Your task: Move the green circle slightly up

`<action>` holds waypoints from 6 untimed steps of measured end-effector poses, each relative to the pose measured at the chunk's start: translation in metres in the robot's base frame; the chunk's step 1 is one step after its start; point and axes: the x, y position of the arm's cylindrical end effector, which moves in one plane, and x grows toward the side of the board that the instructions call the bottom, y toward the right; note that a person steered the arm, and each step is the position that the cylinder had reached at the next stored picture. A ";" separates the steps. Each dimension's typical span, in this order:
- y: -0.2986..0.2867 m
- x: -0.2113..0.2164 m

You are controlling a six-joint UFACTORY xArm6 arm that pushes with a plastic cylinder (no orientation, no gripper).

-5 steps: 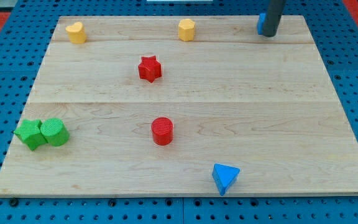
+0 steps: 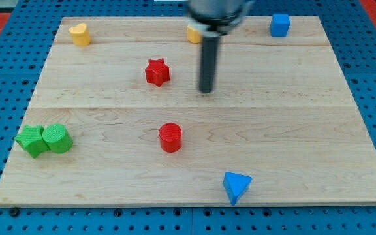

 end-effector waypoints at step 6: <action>-0.183 0.020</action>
